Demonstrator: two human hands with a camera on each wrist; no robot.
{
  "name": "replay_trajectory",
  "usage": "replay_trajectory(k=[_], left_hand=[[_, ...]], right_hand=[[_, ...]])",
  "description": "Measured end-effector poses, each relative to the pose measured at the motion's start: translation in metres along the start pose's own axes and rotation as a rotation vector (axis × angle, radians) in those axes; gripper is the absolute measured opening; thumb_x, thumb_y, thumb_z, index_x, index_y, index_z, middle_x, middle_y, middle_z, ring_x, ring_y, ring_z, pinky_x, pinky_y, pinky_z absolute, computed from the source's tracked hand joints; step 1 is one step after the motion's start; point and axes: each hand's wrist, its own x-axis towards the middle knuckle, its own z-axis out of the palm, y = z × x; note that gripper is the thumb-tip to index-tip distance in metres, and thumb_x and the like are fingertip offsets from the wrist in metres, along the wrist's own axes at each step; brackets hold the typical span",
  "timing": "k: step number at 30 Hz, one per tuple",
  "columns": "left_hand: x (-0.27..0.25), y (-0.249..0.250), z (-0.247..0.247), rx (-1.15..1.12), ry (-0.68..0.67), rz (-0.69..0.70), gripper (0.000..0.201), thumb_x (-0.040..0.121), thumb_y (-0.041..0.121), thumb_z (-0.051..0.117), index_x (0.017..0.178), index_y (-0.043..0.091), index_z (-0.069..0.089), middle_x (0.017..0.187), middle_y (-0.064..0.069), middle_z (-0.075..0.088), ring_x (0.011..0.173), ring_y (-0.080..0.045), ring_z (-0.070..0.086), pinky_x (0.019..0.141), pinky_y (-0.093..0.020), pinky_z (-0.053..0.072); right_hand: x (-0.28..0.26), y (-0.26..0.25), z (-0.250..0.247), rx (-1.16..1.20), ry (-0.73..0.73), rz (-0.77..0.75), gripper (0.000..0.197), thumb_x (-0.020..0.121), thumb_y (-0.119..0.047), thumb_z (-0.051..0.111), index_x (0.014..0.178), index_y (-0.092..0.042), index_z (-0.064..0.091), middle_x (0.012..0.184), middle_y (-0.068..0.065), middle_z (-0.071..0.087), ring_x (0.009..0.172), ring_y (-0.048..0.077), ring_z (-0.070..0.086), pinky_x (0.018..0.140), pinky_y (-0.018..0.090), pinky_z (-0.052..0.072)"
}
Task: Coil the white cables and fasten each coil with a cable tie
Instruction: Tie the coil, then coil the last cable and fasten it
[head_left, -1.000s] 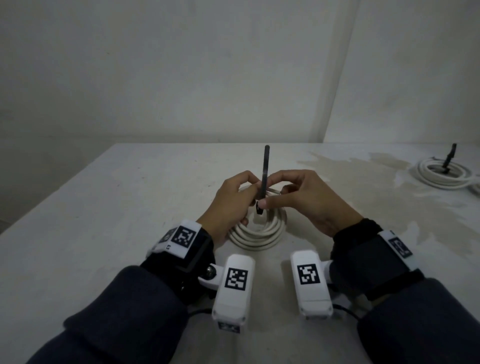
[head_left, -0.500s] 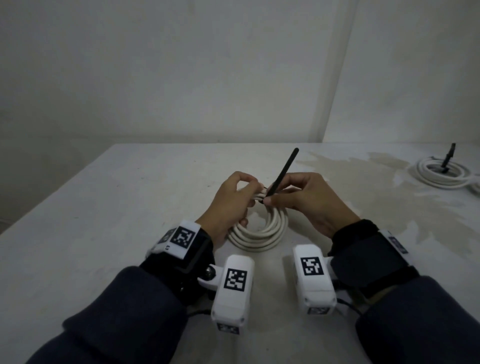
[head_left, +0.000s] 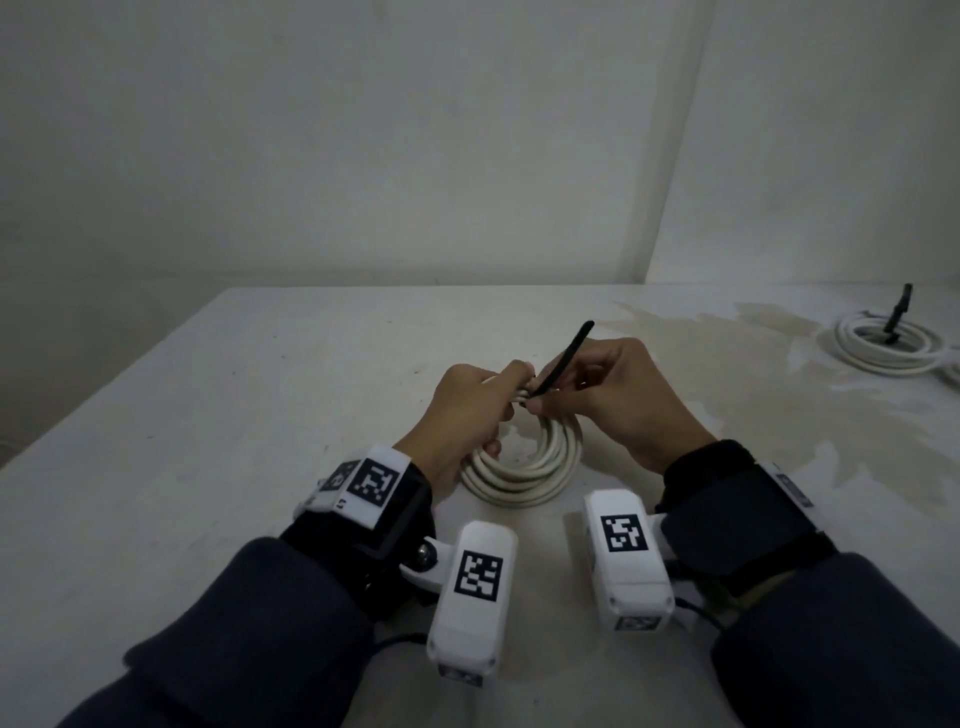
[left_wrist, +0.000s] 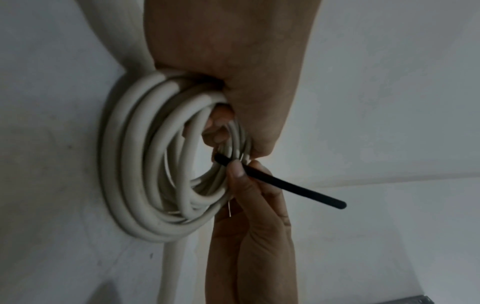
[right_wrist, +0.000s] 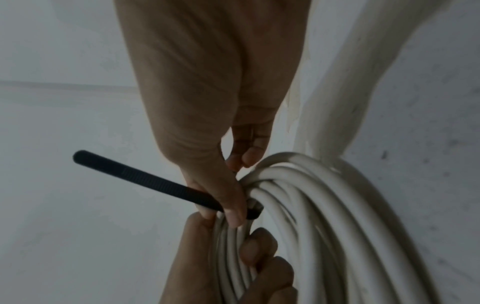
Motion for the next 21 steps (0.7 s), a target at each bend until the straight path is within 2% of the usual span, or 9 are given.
replay_trajectory(k=[3, 6, 7, 10, 12, 14, 16, 19, 21], left_hand=[[0.000, 0.000, 0.000, -0.011, -0.011, -0.004, 0.026, 0.093, 0.029, 0.055, 0.083, 0.009, 0.068, 0.062, -0.002, 0.047, 0.033, -0.007, 0.033, 0.036, -0.017, 0.031], [-0.001, 0.000, 0.000, -0.005, -0.030, 0.022, 0.020, 0.096, 0.023, 0.051, 0.090, 0.013, 0.068, 0.080, -0.010, 0.059, 0.031, -0.006, 0.036, 0.035, -0.017, 0.032], [-0.002, 0.000, 0.000, -0.013, -0.035, 0.033, 0.019, 0.096, 0.021, 0.051, 0.090, 0.013, 0.068, 0.082, -0.011, 0.061, 0.030, -0.006, 0.037, 0.035, -0.017, 0.032], [-0.003, -0.003, 0.001, -0.062, -0.010, 0.062, 0.020, 0.094, 0.016, 0.053, 0.091, 0.008, 0.071, 0.076, -0.010, 0.061, 0.031, -0.006, 0.037, 0.036, -0.017, 0.030], [-0.003, -0.005, 0.002, -0.097, 0.038, 0.077, 0.018, 0.092, 0.014, 0.057, 0.086, 0.006, 0.072, 0.068, -0.007, 0.058, 0.032, -0.007, 0.035, 0.037, -0.018, 0.029], [-0.002, -0.006, 0.002, -0.139, 0.081, 0.084, 0.017, 0.090, 0.014, 0.061, 0.083, 0.005, 0.073, 0.064, -0.005, 0.059, 0.033, -0.006, 0.036, 0.037, -0.018, 0.029], [-0.001, -0.007, 0.001, -0.168, 0.110, 0.089, 0.017, 0.089, 0.015, 0.062, 0.088, 0.003, 0.074, 0.068, -0.004, 0.063, 0.034, -0.003, 0.038, 0.038, -0.017, 0.030], [0.000, -0.006, 0.001, -0.197, 0.141, 0.090, 0.017, 0.090, 0.015, 0.061, 0.091, 0.006, 0.075, 0.076, -0.006, 0.066, 0.035, -0.002, 0.039, 0.040, -0.018, 0.030], [-0.001, -0.005, 0.001, -0.217, 0.156, 0.096, 0.016, 0.089, 0.013, 0.061, 0.092, 0.008, 0.075, 0.077, -0.006, 0.067, 0.036, -0.002, 0.038, 0.041, -0.019, 0.029]], right_hand=[[0.001, 0.003, -0.001, -0.003, 0.000, -0.011, 0.020, 0.060, 0.011, 0.081, 0.072, -0.003, 0.073, 0.064, 0.004, 0.064, 0.066, 0.023, 0.058, 0.063, 0.024, 0.050], [0.000, 0.003, -0.001, -0.031, -0.011, -0.027, 0.020, 0.061, 0.010, 0.082, 0.072, -0.005, 0.074, 0.076, 0.023, 0.065, 0.072, 0.027, 0.059, 0.069, 0.029, 0.051], [0.000, 0.002, 0.000, -0.036, -0.014, -0.025, 0.020, 0.061, 0.010, 0.082, 0.072, -0.005, 0.074, 0.078, 0.024, 0.065, 0.072, 0.026, 0.059, 0.069, 0.029, 0.051], [0.000, 0.003, -0.001, 0.012, -0.022, 0.008, 0.019, 0.061, 0.013, 0.079, 0.071, -0.002, 0.072, 0.069, 0.008, 0.065, 0.065, 0.013, 0.062, 0.064, 0.021, 0.050], [0.000, 0.003, -0.001, 0.049, -0.024, 0.023, 0.015, 0.066, 0.011, 0.078, 0.070, -0.002, 0.072, 0.067, -0.001, 0.068, 0.066, 0.011, 0.065, 0.066, 0.019, 0.050], [-0.001, 0.001, 0.000, 0.086, -0.022, 0.028, 0.004, 0.075, 0.001, 0.075, 0.072, -0.002, 0.073, 0.075, 0.005, 0.073, 0.073, 0.015, 0.068, 0.072, 0.022, 0.052], [-0.001, -0.003, 0.002, 0.104, 0.009, 0.020, 0.008, 0.082, -0.010, 0.070, 0.077, -0.006, 0.075, 0.083, 0.010, 0.074, 0.076, 0.016, 0.066, 0.073, 0.022, 0.053], [0.000, -0.008, 0.004, 0.089, 0.076, 0.015, 0.012, 0.089, -0.021, 0.064, 0.091, -0.018, 0.076, 0.084, -0.003, 0.075, 0.074, 0.008, 0.061, 0.067, 0.017, 0.048], [0.000, -0.010, 0.007, 0.118, 0.077, 0.026, 0.016, 0.094, -0.021, 0.058, 0.100, -0.020, 0.073, 0.083, -0.004, 0.075, 0.070, 0.006, 0.061, 0.064, 0.017, 0.047]])
